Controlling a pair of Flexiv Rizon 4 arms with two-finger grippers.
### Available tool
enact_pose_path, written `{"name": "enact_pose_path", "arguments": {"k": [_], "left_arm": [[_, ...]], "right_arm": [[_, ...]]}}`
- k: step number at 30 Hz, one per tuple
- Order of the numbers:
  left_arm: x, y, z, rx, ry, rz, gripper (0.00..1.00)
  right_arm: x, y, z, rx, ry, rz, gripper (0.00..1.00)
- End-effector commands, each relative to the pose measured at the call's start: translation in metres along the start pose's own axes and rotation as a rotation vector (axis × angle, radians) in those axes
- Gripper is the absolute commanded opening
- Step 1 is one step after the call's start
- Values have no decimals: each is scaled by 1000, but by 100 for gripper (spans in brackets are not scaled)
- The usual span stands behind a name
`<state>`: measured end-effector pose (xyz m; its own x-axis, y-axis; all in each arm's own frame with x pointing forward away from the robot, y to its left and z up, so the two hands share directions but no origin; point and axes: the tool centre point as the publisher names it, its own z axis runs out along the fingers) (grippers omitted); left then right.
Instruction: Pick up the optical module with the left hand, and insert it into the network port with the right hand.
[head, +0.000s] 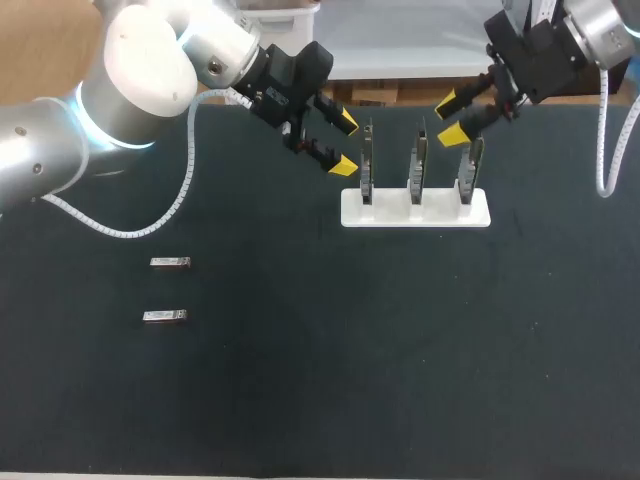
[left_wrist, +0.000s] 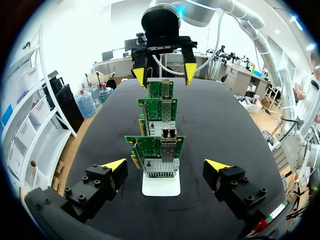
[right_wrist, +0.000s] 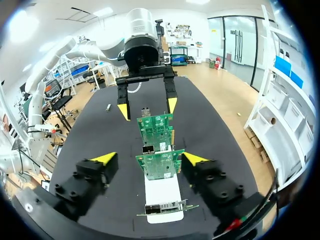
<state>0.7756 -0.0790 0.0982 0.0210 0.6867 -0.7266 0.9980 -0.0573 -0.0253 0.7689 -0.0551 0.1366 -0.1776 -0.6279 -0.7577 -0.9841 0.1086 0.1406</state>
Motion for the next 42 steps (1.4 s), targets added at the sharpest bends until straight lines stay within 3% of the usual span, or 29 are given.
{"name": "enact_pose_path", "arguments": {"k": [1,8,13,17,29,33,42], "left_arm": [[-1,2,0,5,5,-2,100],[-2,0,0,11,35,17,100],[2,-4,-4,-8,146,51,100],[10,-10,-15,-20,178,30,100],[63,-48,-71,-79,400,0,100],[85,-65,-88,-86,512,-11,100],[128,-95,-117,-120,659,-56,100]], "right_arm": [[0,2,0,4,-1,-1,100],[0,2,0,4,-1,-1,100],[0,2,0,4,-1,-1,100],[0,2,0,4,-1,-1,100],[0,2,0,4,-1,-1,100],[0,2,0,4,-1,-1,100],[0,2,0,4,-1,-1,100]]}}
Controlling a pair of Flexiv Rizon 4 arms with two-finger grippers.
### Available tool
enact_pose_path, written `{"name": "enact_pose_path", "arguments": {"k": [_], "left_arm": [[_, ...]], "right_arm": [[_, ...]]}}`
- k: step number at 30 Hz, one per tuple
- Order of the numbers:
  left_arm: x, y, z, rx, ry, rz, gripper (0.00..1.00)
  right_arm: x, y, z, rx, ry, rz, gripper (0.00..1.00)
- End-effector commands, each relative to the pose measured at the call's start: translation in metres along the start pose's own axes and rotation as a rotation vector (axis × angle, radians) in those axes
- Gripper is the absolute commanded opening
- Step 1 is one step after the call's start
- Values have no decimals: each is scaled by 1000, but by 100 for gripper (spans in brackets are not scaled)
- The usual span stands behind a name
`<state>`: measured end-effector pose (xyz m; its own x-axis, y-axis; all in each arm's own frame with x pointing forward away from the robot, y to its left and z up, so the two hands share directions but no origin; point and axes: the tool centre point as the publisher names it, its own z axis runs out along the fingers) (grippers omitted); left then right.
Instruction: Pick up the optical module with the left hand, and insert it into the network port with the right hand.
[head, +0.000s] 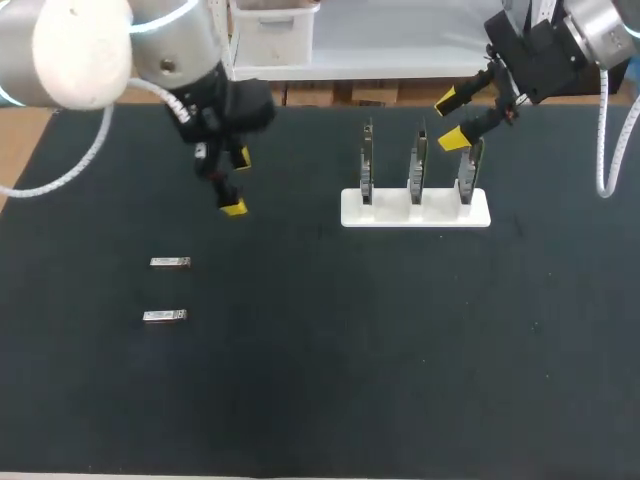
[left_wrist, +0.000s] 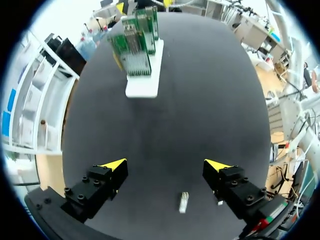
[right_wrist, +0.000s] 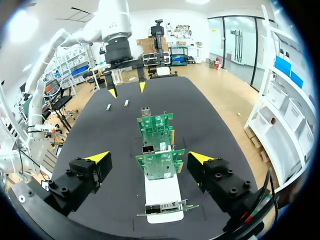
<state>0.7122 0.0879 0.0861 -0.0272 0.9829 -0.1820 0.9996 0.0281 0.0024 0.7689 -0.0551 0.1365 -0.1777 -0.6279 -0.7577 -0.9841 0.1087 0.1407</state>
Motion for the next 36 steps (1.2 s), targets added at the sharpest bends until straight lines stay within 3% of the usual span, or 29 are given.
{"name": "enact_pose_path", "arguments": {"k": [1,17,36], "left_arm": [[19,-26,-3,-54,49,-15,100],[76,-60,18,-16,165,-86,100],[120,-74,44,14,208,-95,100]], "right_arm": [[0,2,0,3,-1,-1,100],[0,2,0,3,-1,-1,100],[0,2,0,3,-1,-1,100]]}}
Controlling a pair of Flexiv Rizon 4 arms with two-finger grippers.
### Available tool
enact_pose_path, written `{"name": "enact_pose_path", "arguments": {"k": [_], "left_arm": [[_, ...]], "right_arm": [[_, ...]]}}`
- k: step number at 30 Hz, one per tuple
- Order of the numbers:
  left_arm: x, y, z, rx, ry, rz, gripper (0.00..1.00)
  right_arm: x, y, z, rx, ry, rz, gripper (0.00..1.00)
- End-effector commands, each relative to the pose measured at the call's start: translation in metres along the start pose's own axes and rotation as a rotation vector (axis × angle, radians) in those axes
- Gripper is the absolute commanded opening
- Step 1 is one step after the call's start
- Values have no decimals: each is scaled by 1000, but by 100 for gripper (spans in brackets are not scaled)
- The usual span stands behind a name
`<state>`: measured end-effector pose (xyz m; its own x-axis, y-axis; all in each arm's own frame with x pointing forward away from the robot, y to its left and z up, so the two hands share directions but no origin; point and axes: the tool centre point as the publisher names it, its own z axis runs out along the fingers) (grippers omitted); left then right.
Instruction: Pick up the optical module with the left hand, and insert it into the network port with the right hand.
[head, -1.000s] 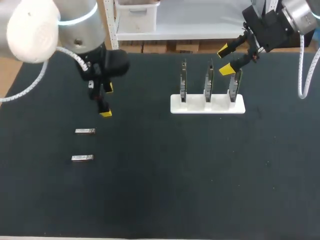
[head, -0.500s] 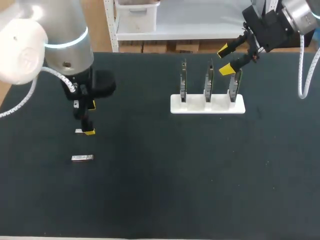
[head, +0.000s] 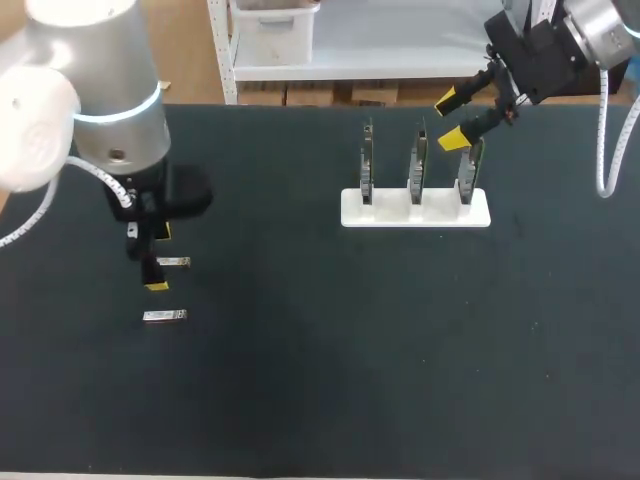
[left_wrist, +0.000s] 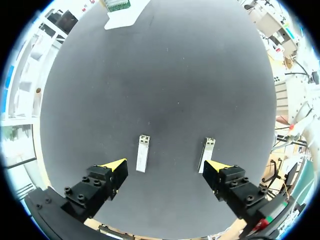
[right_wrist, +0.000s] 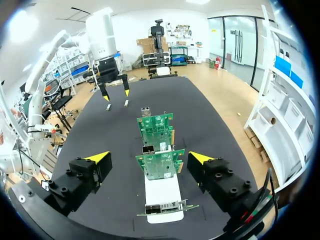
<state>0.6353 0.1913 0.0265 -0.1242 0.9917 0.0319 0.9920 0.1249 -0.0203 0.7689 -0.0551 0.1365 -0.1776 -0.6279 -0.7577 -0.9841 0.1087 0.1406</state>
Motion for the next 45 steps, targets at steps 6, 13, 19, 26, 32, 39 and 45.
{"name": "enact_pose_path", "arguments": {"k": [6,13,19,26,32,39,45], "left_arm": [[15,4,21,-6,-4,-14,100],[16,9,31,-2,-21,-14,100],[10,15,32,-7,-31,10,100],[11,21,36,-5,-34,16,100],[11,23,39,0,-31,21,100],[9,24,43,11,-36,27,100],[8,24,46,29,-50,33,0]], "right_arm": [[0,2,0,3,-1,-1,100],[0,2,0,3,-1,-1,100],[0,2,0,3,-1,-1,100],[0,2,0,3,-1,-1,100],[0,2,0,3,-1,-1,100],[0,2,0,3,-1,-1,100],[0,2,0,3,-1,-1,100]]}}
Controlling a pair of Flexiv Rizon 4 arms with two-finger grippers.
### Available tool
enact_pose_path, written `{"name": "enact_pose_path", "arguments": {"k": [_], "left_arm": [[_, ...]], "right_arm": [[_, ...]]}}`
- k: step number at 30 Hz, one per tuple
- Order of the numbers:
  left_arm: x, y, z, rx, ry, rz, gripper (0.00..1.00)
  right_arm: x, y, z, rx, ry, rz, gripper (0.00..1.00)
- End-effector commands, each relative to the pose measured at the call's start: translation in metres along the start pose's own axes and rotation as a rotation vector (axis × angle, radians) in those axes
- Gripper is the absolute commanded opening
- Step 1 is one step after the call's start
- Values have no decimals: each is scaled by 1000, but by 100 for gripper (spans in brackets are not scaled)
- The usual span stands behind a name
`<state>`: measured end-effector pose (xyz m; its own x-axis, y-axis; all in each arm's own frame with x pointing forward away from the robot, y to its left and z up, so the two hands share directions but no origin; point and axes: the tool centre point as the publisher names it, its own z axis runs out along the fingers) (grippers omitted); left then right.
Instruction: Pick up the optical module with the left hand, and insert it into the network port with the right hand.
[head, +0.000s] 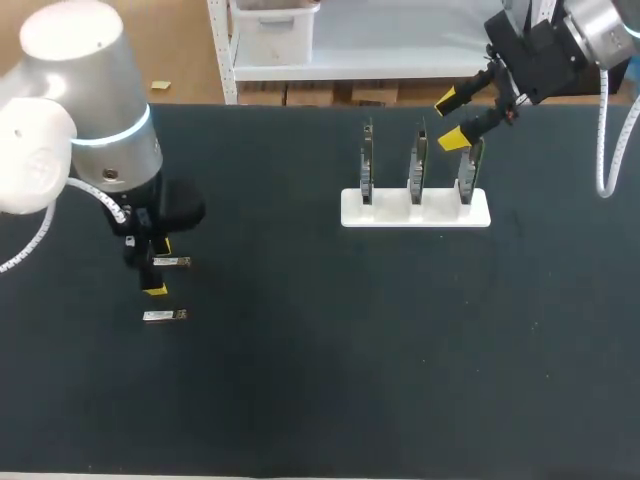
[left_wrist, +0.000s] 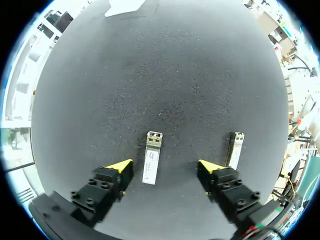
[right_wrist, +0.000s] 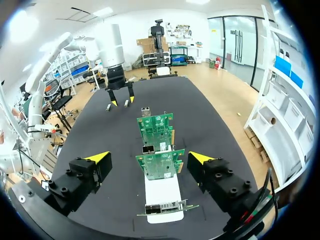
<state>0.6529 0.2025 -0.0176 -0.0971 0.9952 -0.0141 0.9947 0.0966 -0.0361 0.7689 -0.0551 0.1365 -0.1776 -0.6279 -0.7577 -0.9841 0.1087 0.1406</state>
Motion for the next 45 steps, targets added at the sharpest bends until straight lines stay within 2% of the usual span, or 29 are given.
{"name": "enact_pose_path", "arguments": {"k": [1,11,17,26,35,41,45], "left_arm": [[0,5,3,16,-4,5,0],[0,5,5,26,-1,-2,0],[-3,6,5,64,-1,12,0],[-21,18,-9,27,-58,-4,0],[-52,54,-48,-40,-280,-79,0],[-76,88,-84,-82,-532,-154,0],[-102,111,-113,-103,-685,-164,0]], "right_arm": [[0,2,0,3,-1,-1,100],[0,2,0,3,-1,-1,100],[0,2,0,3,-1,-1,100],[0,2,0,3,-1,-1,100],[0,2,0,3,-1,-1,100],[0,2,0,3,-1,-1,100],[0,2,0,3,-1,-1,100]]}}
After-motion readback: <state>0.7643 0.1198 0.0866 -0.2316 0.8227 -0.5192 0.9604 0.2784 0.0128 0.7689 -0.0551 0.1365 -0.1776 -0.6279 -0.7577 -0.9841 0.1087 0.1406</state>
